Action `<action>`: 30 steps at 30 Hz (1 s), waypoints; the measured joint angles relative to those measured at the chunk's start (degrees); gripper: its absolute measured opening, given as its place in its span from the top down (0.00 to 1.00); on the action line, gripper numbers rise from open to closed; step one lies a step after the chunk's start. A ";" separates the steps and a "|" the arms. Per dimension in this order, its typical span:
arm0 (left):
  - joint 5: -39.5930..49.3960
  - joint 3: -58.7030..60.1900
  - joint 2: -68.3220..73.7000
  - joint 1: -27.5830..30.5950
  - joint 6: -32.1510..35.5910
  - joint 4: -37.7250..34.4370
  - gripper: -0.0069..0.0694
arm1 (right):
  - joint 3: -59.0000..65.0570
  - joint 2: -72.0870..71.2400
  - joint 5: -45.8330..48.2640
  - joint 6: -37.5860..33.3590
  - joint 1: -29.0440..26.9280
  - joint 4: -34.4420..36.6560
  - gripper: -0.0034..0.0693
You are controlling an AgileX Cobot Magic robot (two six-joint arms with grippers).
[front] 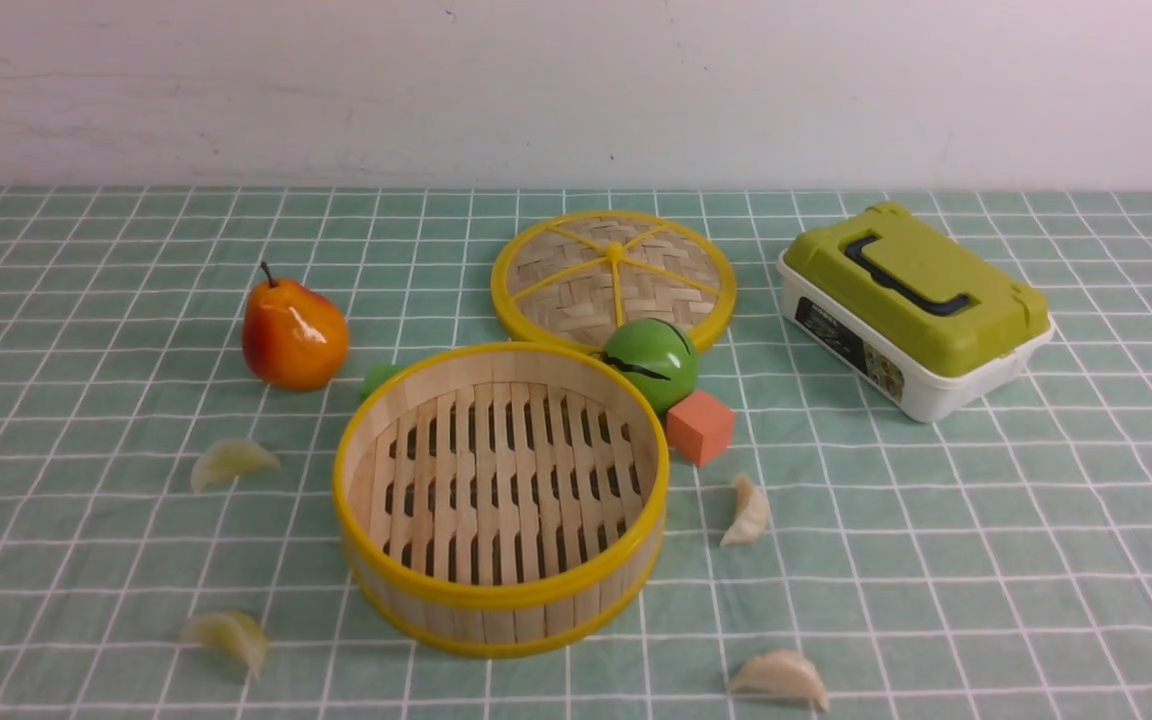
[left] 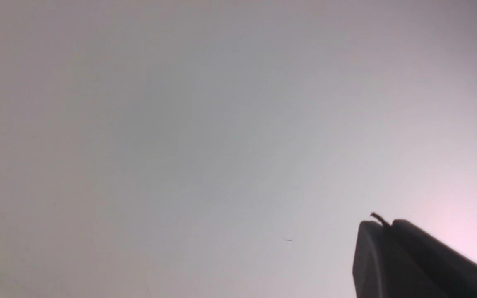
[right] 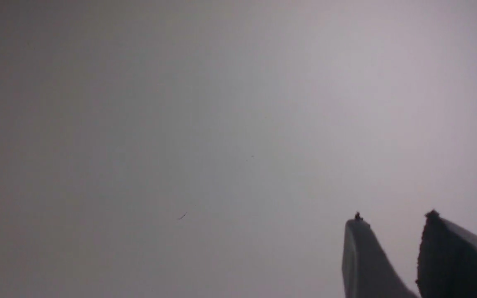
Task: Put the dumplings into the steamer on the table with the blue tablecloth.
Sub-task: 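Reach for and grasp a dumpling on the table with the left gripper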
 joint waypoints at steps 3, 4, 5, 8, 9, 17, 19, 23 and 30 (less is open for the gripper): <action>6.72 -9.50 8.29 0.00 0.37 6.78 0.93 | -6.54 2.58 9.65 -1.82 0.00 0.00 0.86; 8.14 -11.66 11.67 0.00 0.38 8.23 0.93 | -8.31 3.96 12.23 -2.52 0.00 0.00 0.91; 9.84 -14.62 15.84 0.00 0.43 9.28 0.93 | -11.19 6.41 16.32 -3.60 0.00 0.00 0.96; 11.90 -17.68 25.17 0.00 0.43 10.32 0.93 | -15.78 12.72 25.79 -5.78 0.00 0.00 0.97; 13.66 -18.39 29.37 0.00 0.43 10.77 0.93 | -17.23 15.90 30.16 -6.53 0.00 -0.13 0.97; 38.06 -24.24 48.80 -8.70 4.07 10.22 0.93 | -24.92 35.46 54.68 -17.86 2.00 -2.69 0.96; 46.59 -27.87 54.96 -12.40 7.78 8.25 0.93 | -27.89 41.34 60.58 -20.96 5.14 0.07 0.96; 53.68 -34.43 64.94 -13.57 12.14 5.12 0.93 | -29.53 49.85 64.73 -28.34 11.57 5.59 0.96; 57.29 -49.06 80.92 -13.57 19.62 4.55 0.93 | -29.70 58.85 62.15 -35.13 20.12 11.38 0.96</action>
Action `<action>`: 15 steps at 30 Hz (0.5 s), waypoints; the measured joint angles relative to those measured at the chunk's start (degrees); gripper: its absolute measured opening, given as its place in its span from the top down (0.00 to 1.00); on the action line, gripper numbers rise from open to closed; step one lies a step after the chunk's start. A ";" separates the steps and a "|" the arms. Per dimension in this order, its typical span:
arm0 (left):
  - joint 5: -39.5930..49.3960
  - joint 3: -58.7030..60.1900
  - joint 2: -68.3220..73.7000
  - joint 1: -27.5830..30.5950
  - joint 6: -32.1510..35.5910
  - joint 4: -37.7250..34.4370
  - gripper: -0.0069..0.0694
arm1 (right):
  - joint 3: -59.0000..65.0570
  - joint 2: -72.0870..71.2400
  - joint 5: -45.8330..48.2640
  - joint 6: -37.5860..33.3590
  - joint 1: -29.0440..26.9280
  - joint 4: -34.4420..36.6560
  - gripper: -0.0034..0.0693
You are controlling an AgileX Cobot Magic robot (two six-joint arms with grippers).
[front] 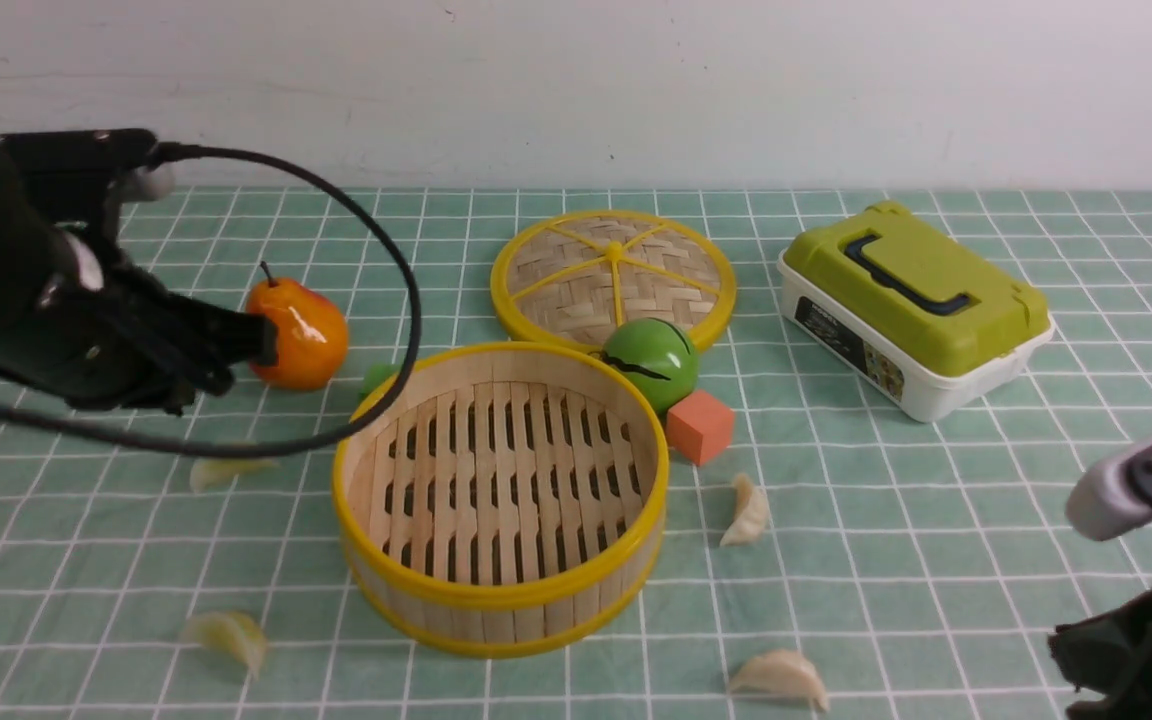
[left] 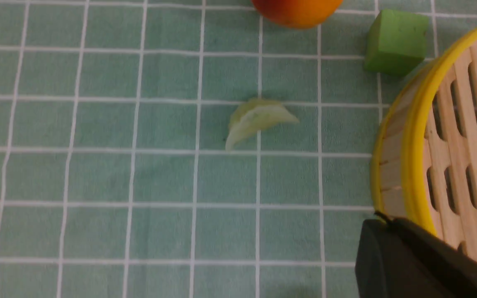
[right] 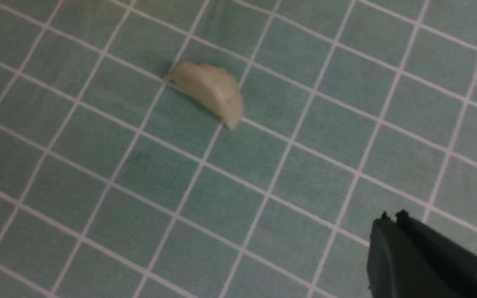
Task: Put the dumplings into the steamer on the table with the blue tablecloth.
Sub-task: 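Reach for and grasp a dumpling on the table with the left gripper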
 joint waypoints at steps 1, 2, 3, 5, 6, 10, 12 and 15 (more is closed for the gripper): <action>0.76 -2.18 2.93 0.13 1.17 -0.07 0.91 | 0.00 0.67 -0.16 -0.17 0.75 0.50 0.96; 1.16 -3.48 4.39 0.35 1.89 -0.12 0.90 | -0.04 0.99 -0.16 -0.22 1.14 0.68 0.96; 1.79 -5.19 6.34 0.61 3.01 -0.25 0.88 | -0.04 1.33 -0.23 -0.35 1.72 1.00 0.96; 3.19 -9.23 11.17 1.70 5.26 -0.36 0.79 | -0.06 1.58 -0.36 -0.48 2.44 1.17 0.96; 3.63 -11.09 13.02 2.29 6.14 -0.35 0.74 | -0.06 1.58 -0.48 -0.60 2.65 1.22 0.96; 5.00 -17.19 21.46 5.67 9.97 -0.75 0.51 | -0.11 1.64 -0.60 -0.61 2.71 1.22 0.95; 6.00 -18.95 24.81 6.78 11.53 -1.23 0.43 | -0.11 1.64 -0.60 -0.61 2.71 1.22 0.95; 6.95 -20.54 29.12 7.26 15.84 -1.93 0.37 | -0.11 1.64 -0.98 -0.66 2.71 1.22 0.95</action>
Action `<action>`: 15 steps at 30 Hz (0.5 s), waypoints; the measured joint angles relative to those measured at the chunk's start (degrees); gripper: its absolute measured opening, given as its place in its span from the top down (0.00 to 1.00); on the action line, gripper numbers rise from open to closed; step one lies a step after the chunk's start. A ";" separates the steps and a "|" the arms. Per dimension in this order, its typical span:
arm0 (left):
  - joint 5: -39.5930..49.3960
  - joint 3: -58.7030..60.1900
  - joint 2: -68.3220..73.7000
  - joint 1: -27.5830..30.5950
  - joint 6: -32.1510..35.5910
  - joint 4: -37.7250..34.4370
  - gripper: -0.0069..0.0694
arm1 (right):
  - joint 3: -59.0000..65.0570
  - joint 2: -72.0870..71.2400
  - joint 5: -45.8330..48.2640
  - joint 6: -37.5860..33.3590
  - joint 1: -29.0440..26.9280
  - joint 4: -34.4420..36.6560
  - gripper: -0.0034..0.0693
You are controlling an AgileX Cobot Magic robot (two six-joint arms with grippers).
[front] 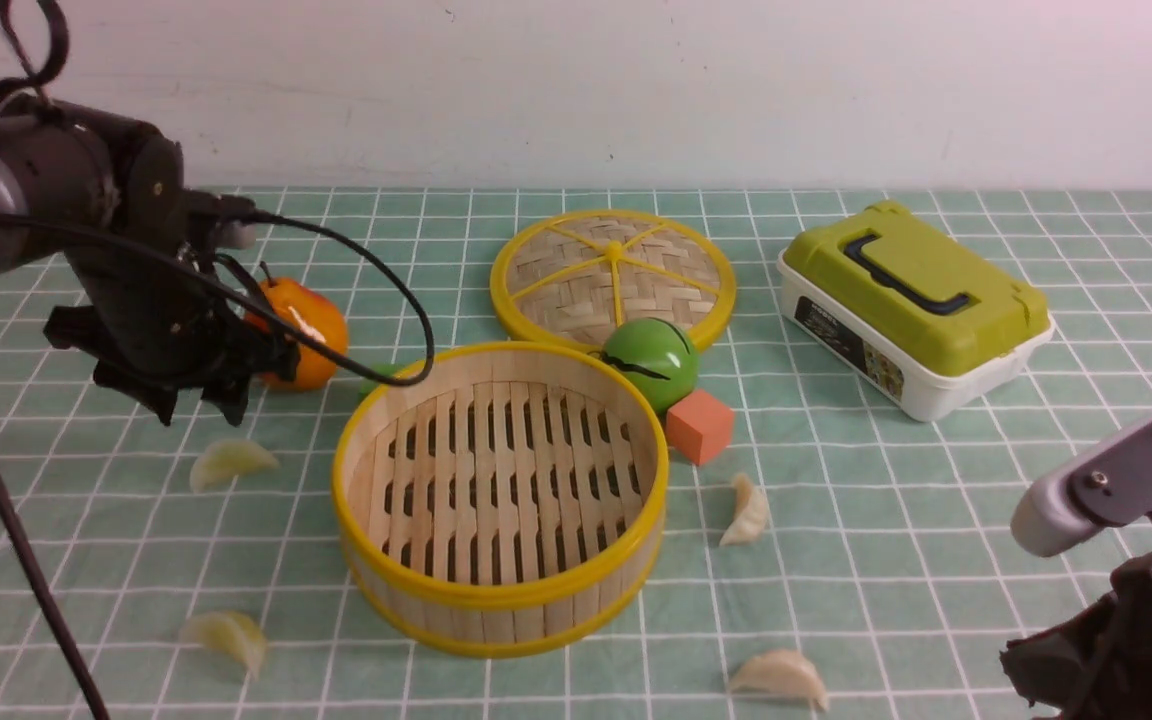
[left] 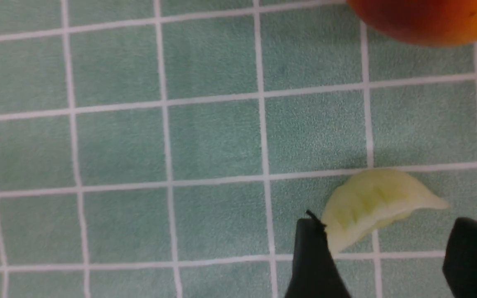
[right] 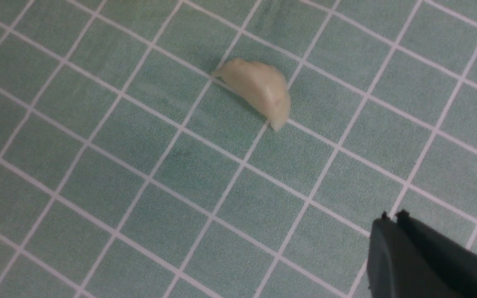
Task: Put the dumplings into the steamer on the table with the blue tablecloth.
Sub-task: 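Reach for and grasp a dumpling on the table with the left gripper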
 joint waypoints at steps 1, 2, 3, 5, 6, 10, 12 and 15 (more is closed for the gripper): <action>0.00 -0.14 1.43 0.00 1.92 -0.44 0.36 | 0.00 0.00 -0.23 0.00 0.00 0.00 0.95; -0.23 -0.14 2.44 0.00 4.13 -0.83 0.35 | 0.00 0.00 -0.45 0.00 0.00 0.00 0.95; -0.50 -0.14 3.30 0.00 5.80 -1.11 0.35 | 0.00 0.00 -0.61 0.00 0.00 0.00 0.95; -1.72 -0.26 4.71 0.00 7.33 -1.11 0.35 | 0.00 0.00 -0.91 0.00 0.00 0.02 0.95; -1.87 -0.25 4.84 0.00 7.38 -1.03 0.35 | 0.00 0.00 -0.96 0.00 0.00 0.02 0.95; -2.85 -0.41 6.30 0.00 7.85 -0.75 0.38 | 0.00 0.00 -1.32 0.00 0.00 0.13 0.94; -2.67 -0.73 6.70 0.00 6.91 -1.11 0.45 | 0.00 0.00 -1.36 0.00 0.00 0.19 0.94; -2.25 -0.81 6.79 -0.05 4.53 -1.74 0.57 | 0.00 0.00 -1.36 0.00 0.00 0.31 0.94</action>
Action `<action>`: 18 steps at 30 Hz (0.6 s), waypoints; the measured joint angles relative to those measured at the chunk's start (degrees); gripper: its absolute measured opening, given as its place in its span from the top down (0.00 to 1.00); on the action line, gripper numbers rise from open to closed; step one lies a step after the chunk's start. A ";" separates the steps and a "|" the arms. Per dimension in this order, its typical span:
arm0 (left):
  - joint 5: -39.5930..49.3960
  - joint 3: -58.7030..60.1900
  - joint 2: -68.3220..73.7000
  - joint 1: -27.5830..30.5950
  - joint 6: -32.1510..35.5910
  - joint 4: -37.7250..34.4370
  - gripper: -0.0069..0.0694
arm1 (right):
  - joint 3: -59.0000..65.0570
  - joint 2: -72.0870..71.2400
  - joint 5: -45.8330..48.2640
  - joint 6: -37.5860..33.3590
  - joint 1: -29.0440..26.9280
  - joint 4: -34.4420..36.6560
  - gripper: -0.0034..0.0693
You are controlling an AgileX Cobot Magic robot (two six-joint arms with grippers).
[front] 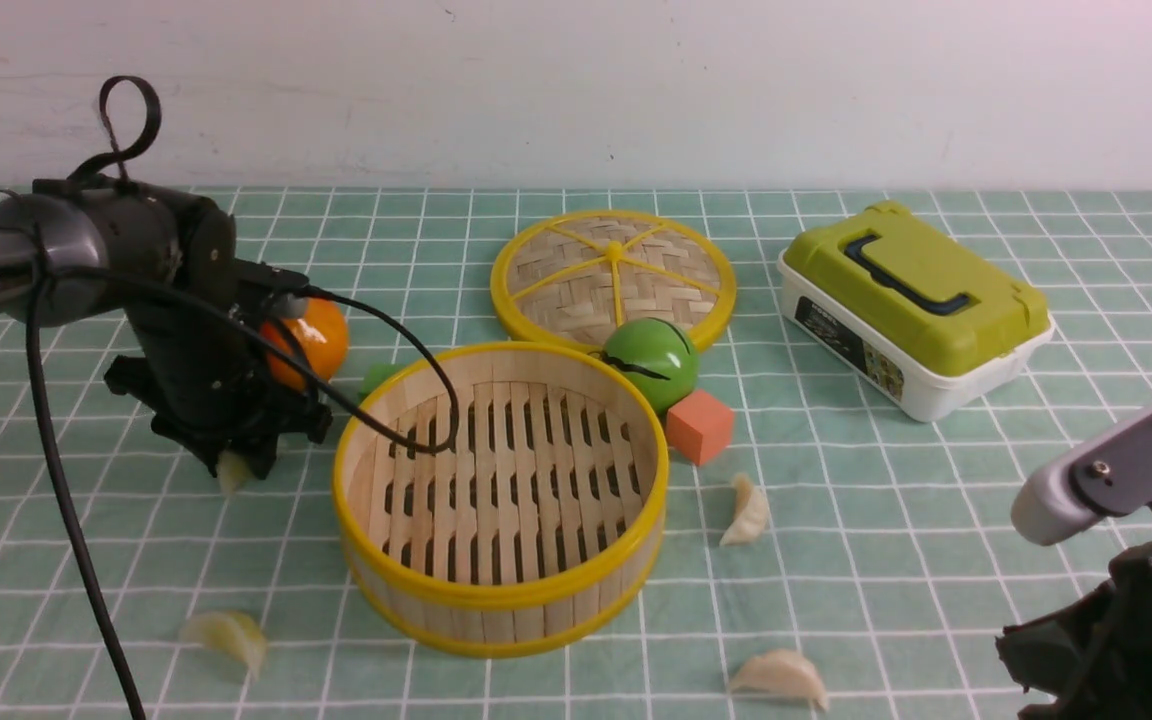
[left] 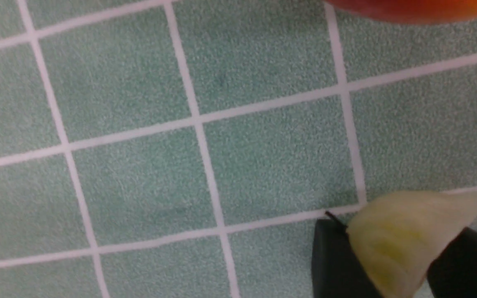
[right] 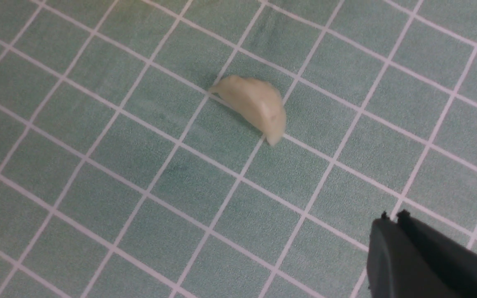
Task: Put the dumplings into the steamer on the table with the blue tablecloth.
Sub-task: 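Reach for and grasp a dumpling on the table with the left gripper, then place the dumpling into the bamboo steamer basket with the left gripper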
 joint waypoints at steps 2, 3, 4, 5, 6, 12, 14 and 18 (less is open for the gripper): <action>0.64 -0.08 -0.07 0.00 -3.65 -0.05 0.64 | 0.00 0.00 -0.08 0.00 0.00 0.26 0.94; 0.89 -0.08 -0.28 0.00 -4.87 0.01 0.63 | 0.00 0.00 -0.07 0.00 0.00 0.66 0.94; 1.24 -0.08 -0.51 0.00 -5.44 0.08 0.63 | 0.00 0.00 -0.15 0.00 0.00 1.01 0.94; 2.37 -0.08 -0.81 0.00 -6.28 0.12 0.63 | 0.00 0.00 -0.19 0.00 0.00 1.43 0.94; 3.63 0.13 -1.65 0.00 -6.79 0.12 0.63 | 0.00 0.00 -0.18 0.00 0.00 1.83 0.94; 5.19 0.36 -11.35 0.00 -7.64 -10.78 0.63 | 0.00 0.00 -0.59 0.00 0.00 2.90 0.94; 4.22 0.36 -14.78 -0.87 -7.14 -18.26 0.63 | 0.00 0.00 -0.71 0.00 0.00 2.90 0.94; 0.30 0.36 -15.81 -5.95 -6.16 -26.36 0.63 | 0.00 0.00 -1.02 0.00 0.00 2.95 0.94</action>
